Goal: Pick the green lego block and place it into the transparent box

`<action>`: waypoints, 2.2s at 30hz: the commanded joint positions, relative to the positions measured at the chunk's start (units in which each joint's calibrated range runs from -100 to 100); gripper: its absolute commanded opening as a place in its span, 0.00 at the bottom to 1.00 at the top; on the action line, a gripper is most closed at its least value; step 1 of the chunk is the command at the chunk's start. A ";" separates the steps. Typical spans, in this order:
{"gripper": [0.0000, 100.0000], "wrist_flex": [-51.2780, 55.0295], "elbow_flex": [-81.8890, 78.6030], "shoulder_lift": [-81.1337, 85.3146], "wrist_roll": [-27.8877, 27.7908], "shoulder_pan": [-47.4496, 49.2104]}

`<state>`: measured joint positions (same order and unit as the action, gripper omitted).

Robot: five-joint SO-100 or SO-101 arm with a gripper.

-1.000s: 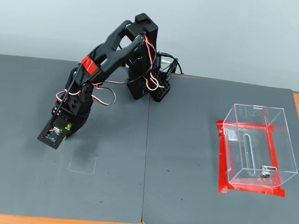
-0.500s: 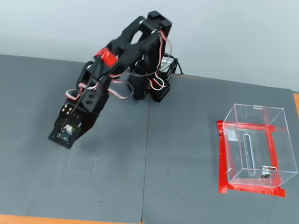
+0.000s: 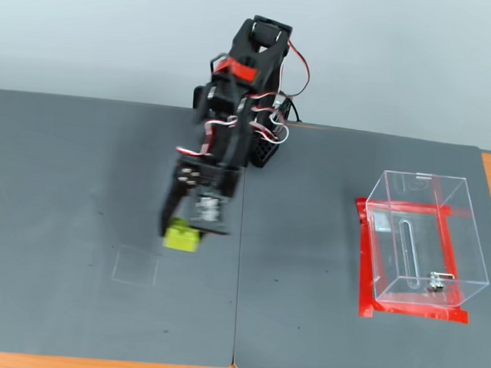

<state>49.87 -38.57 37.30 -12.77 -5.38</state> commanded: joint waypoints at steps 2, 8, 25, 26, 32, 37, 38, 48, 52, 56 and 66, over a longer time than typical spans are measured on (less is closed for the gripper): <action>0.10 0.13 0.35 5.05 -0.23 7.36; 0.09 0.04 0.35 8.36 0.09 17.73; 0.09 -3.52 1.26 9.37 -0.23 45.03; 0.09 -4.38 1.26 9.37 -0.23 46.45; 0.09 -7.25 1.44 8.19 0.03 51.15; 0.09 -8.20 6.69 0.90 0.03 54.28; 0.09 -8.20 8.22 -0.88 0.03 54.65; 0.09 -8.03 17.72 -14.20 -0.02 56.59; 0.10 -8.12 17.81 -15.81 -0.23 57.86; 0.10 -8.12 17.81 -16.57 -0.28 58.01; 0.12 -8.20 17.81 -16.65 -0.38 57.93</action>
<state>42.41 -23.93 20.31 -12.97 52.84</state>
